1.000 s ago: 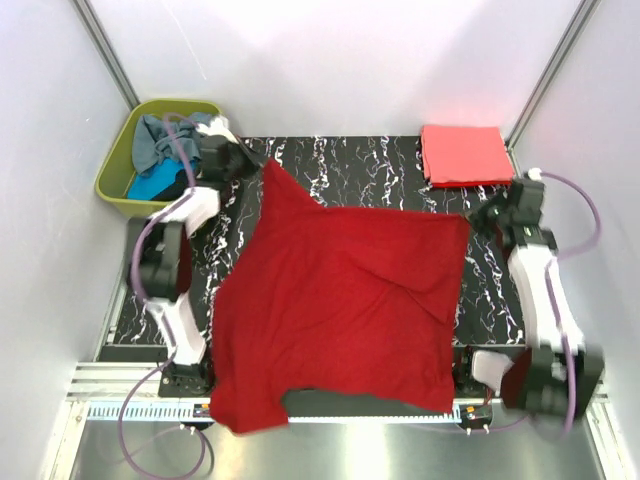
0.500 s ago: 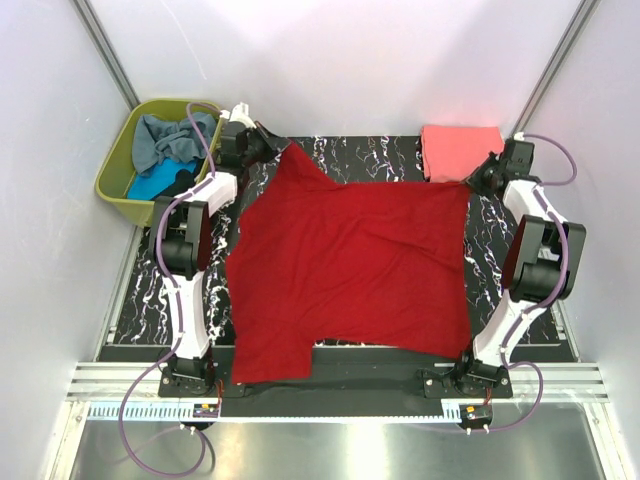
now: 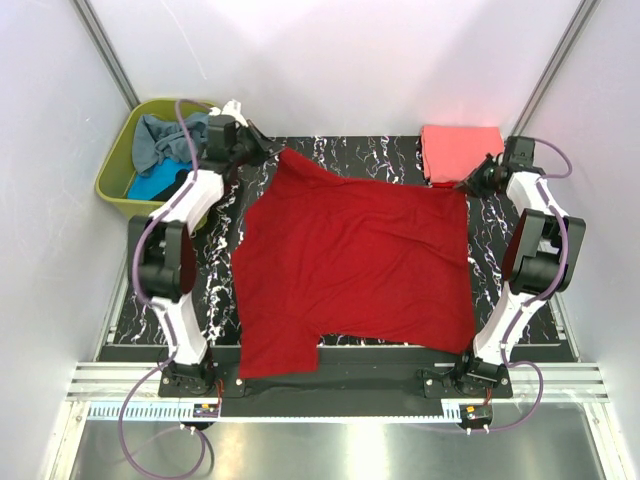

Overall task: Fold and stack the t-shirts
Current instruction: Fold the tshirt

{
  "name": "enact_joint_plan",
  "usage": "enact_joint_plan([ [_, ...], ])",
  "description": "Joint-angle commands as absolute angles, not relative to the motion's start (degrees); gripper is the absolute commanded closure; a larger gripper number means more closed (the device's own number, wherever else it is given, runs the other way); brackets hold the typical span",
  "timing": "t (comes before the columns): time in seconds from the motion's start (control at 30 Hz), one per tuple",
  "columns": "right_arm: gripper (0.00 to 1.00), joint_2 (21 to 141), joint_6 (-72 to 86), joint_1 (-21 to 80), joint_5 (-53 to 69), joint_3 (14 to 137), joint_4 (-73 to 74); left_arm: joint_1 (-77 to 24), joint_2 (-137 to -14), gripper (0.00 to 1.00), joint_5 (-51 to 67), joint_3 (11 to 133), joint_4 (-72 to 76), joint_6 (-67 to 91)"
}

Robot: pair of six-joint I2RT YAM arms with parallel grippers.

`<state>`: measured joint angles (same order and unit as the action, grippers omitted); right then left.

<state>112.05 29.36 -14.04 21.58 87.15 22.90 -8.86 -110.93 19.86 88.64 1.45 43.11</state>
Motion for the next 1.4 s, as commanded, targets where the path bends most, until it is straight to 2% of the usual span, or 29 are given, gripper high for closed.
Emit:
enact_joint_plan([
  [0.0,1.00,107.5,29.7,-14.3,22.9,86.5,28.6,-8.8,-100.4,1.00,22.1,82.9,-3.0,43.6],
  [0.4,1.00,102.0,28.1,-14.5,19.4,84.8,42.0,-8.6,-81.9,1.00,22.9,62.9,-7.0,41.9],
  [0.8,1.00,94.5,22.6,-15.9,13.5,75.9,47.5,-6.3,-73.0,1.00,23.7,55.4,-15.6,38.3],
  [1.37,1.00,94.6,21.1,-17.2,10.0,71.5,47.9,-4.6,-69.4,1.00,23.6,50.6,-17.9,39.7],
])
